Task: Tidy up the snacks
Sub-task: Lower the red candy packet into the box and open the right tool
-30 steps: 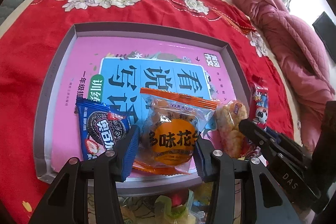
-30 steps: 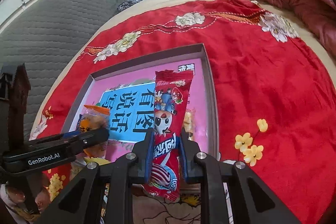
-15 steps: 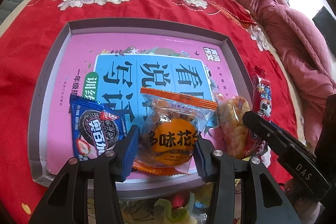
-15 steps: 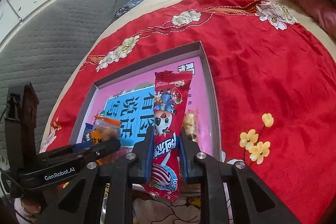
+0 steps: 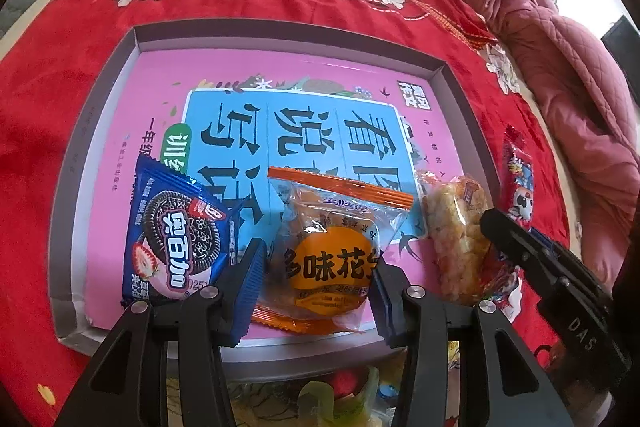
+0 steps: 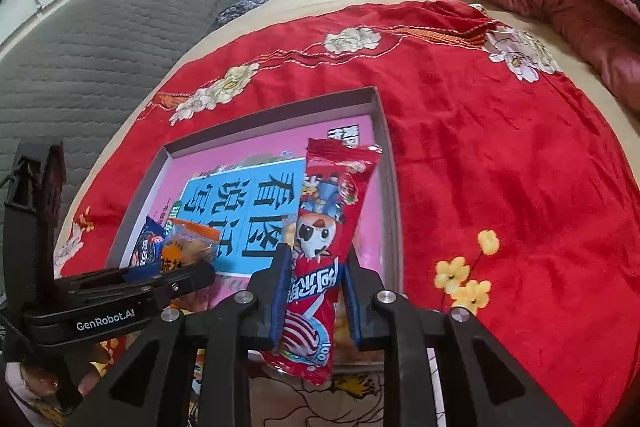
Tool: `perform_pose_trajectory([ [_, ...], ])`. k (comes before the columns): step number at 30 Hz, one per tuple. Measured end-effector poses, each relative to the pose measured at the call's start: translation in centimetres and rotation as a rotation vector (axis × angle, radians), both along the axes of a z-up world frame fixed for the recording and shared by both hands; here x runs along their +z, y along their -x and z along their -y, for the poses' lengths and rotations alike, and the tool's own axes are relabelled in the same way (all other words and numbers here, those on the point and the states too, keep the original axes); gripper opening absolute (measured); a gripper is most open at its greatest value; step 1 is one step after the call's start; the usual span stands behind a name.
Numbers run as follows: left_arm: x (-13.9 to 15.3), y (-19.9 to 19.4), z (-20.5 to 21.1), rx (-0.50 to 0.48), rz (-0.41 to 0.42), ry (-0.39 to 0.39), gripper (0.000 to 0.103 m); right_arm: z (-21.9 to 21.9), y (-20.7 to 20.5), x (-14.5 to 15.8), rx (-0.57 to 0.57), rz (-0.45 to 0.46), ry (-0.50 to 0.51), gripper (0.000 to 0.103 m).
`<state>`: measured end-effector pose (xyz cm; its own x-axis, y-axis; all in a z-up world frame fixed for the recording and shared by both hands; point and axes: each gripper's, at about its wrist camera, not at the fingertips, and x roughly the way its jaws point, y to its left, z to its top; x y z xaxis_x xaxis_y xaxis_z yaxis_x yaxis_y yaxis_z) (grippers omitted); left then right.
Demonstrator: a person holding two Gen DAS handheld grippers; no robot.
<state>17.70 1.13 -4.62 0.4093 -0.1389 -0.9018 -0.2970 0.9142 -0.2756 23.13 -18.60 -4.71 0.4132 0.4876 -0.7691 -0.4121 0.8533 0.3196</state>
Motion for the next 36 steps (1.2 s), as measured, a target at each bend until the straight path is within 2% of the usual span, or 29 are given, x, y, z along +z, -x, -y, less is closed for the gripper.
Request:
perform_pose_trajectory([
  [5, 0.0, 0.1, -0.1, 0.005, -0.003, 0.005, 0.05, 0.5, -0.4, -0.4, -0.025, -0.029, -0.007, 0.032],
  [7, 0.0, 0.1, -0.2, 0.007, -0.005, 0.008, 0.05, 0.7, -0.5, -1.0, -0.022, -0.071, -0.044, 0.035],
  [13, 0.0, 0.3, -0.3, 0.011, -0.008, 0.01, 0.05, 0.8, -0.6, -2.0, -0.023, -0.138, -0.122, 0.036],
  [30, 0.2, 0.6, -0.5, 0.026, -0.019, 0.006, 0.05, 1.3, -0.8, -1.7, -0.042, -0.149, -0.108, 0.038],
  [36, 0.6, 0.8, -0.6, 0.026, -0.006, 0.006, 0.05, 1.2, -0.6, -1.2, -0.039, -0.121, -0.083, 0.038],
])
